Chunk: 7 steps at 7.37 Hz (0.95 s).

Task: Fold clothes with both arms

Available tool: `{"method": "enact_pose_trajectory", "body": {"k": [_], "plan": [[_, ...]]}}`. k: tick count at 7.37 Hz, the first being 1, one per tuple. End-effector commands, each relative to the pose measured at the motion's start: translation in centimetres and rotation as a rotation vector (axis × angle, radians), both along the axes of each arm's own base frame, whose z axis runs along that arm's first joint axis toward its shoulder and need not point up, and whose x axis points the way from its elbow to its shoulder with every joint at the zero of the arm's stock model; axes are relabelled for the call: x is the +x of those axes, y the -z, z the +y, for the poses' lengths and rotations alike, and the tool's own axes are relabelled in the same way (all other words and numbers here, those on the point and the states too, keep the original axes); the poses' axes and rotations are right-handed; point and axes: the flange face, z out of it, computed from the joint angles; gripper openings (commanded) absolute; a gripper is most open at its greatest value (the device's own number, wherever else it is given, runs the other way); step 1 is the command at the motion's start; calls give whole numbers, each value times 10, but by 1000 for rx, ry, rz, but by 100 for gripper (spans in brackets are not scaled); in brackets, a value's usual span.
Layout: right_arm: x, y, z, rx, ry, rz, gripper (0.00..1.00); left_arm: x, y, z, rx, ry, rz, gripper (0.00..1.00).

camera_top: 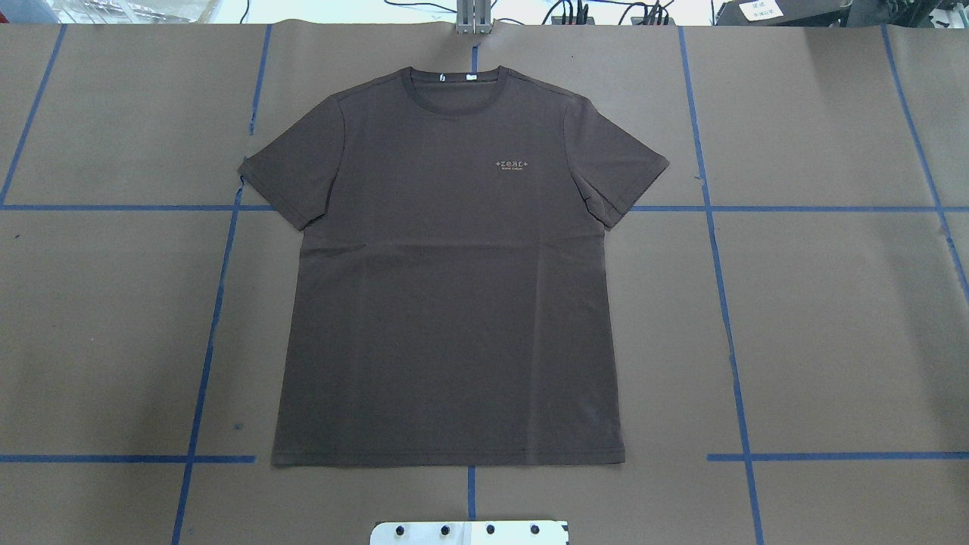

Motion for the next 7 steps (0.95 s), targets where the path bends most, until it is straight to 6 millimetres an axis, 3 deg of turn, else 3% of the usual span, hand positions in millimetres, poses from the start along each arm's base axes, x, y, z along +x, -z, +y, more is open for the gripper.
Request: {"method": "enact_pose_trajectory", "body": {"k": [1,2,3,4,5,6,7], "plan": [[1,13,-7,19,-11,0,100,0,0,0,0,0,-2,100],[1,23,-17,31,-17,0,100,0,3,-2,-2,7,1,100],[-9,40,-45,63,0,3,100,0,26,-21,47,6,2,100],[-48,87,-85,129,15,-32,100,0,40,-33,97,1,3,100],[-114,139,-120,169,50,-52,100,2,61,-43,235,1,8,100],[-164,179,-143,135,44,-70,100,3,68,-45,386,0,11,100],[-223,199,-145,137,80,-89,100,5,58,-49,385,35,20,100]]}}
